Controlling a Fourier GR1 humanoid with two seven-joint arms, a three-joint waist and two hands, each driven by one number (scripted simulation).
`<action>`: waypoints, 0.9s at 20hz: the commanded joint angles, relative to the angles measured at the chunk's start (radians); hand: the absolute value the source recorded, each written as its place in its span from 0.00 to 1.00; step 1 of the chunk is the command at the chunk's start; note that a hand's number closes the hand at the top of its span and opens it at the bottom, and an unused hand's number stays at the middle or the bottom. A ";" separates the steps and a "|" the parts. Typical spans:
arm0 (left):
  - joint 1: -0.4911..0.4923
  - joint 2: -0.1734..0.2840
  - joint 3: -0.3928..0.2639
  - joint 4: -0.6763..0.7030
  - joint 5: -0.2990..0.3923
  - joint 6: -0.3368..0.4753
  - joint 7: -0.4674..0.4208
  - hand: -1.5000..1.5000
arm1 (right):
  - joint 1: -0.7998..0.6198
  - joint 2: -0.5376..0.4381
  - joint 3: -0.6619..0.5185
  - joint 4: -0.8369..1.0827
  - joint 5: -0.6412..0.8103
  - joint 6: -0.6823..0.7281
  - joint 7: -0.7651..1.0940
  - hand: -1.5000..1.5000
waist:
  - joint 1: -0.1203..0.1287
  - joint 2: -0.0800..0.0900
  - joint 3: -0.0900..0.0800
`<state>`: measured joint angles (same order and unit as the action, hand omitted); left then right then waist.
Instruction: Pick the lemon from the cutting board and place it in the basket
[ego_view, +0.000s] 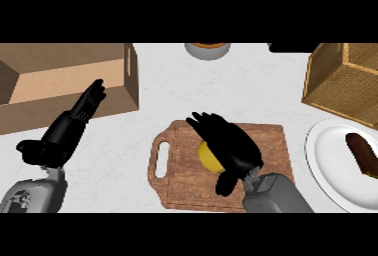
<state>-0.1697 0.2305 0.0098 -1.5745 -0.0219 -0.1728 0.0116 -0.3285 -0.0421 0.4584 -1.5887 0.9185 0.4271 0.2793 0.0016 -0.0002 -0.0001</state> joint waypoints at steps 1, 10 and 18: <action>0.015 0.019 0.028 -0.079 0.018 -0.033 0.056 0.50 | 0.063 -0.034 -0.005 -0.022 0.034 -0.001 -0.034 0.00 | 0.000 -0.001 0.000; 0.045 -0.018 0.037 -0.065 -0.009 -0.043 0.009 0.50 | 0.031 0.021 -0.045 0.099 0.076 0.016 -0.067 0.00 | 0.002 -0.001 0.000; -0.044 -0.042 0.029 0.040 -0.053 -0.026 0.005 0.50 | -0.021 0.041 0.035 0.195 0.103 0.066 -0.060 1.00 | -0.001 0.000 0.000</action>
<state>-0.1693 0.1951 0.0383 -1.5778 -0.0574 -0.2053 0.0089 -0.3285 -0.0164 0.4414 -1.4058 1.0059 0.4512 0.1800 0.0014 -0.0020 -0.0018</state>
